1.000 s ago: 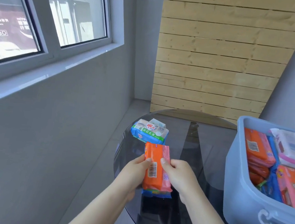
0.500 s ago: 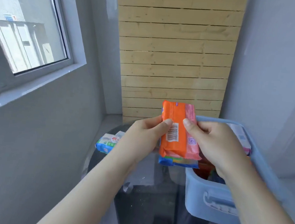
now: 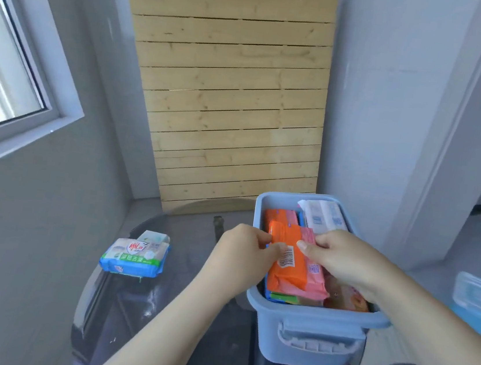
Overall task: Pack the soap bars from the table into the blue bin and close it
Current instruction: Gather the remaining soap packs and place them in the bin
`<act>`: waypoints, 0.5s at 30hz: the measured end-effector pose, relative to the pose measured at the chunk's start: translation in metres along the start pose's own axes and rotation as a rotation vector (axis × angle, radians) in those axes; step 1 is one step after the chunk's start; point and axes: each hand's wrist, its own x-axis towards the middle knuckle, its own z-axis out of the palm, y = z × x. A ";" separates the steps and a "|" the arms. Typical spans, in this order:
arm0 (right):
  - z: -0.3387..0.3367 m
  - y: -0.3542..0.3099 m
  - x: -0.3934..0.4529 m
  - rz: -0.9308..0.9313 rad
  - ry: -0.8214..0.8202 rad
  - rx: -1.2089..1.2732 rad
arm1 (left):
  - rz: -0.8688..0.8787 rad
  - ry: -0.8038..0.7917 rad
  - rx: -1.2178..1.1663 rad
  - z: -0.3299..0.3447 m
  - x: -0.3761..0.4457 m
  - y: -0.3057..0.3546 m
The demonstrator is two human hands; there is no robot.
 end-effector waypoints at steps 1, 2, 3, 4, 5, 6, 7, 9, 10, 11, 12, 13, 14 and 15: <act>-0.002 0.001 0.004 0.015 -0.038 -0.011 | -0.007 -0.017 0.056 0.000 0.003 0.001; -0.002 0.002 0.008 0.025 -0.080 -0.010 | -0.019 -0.038 0.094 0.001 0.005 0.001; -0.004 0.003 0.013 0.027 -0.115 -0.024 | -0.027 -0.049 0.120 0.001 0.008 -0.001; -0.005 0.003 0.016 0.028 -0.145 -0.051 | -0.030 -0.047 0.138 0.003 0.009 -0.004; -0.006 0.001 0.019 0.036 -0.170 -0.085 | -0.035 -0.038 0.137 0.004 0.011 -0.007; -0.006 0.001 0.022 0.036 -0.197 -0.108 | -0.037 -0.023 0.118 0.007 0.012 -0.011; -0.005 0.001 0.023 0.035 -0.231 -0.116 | -0.032 0.002 0.089 0.009 0.012 -0.016; 0.004 -0.001 0.023 0.049 -0.282 -0.165 | -0.016 0.043 0.030 0.013 0.008 -0.023; 0.010 -0.001 0.023 0.034 -0.281 -0.261 | -0.014 0.050 -0.020 0.015 0.006 -0.027; 0.016 0.000 0.024 0.016 -0.265 -0.370 | -0.013 0.056 -0.074 0.017 0.005 -0.031; 0.020 0.001 0.025 -0.003 -0.234 -0.455 | -0.006 0.070 -0.115 0.020 0.004 -0.036; 0.023 0.001 0.027 -0.018 -0.206 -0.495 | -0.002 0.095 -0.153 0.023 0.004 -0.040; 0.024 0.001 0.028 -0.035 -0.173 -0.513 | -0.008 0.114 -0.215 0.026 0.004 -0.041; 0.024 0.002 0.028 -0.059 -0.144 -0.534 | -0.027 0.111 -0.302 0.029 0.004 -0.043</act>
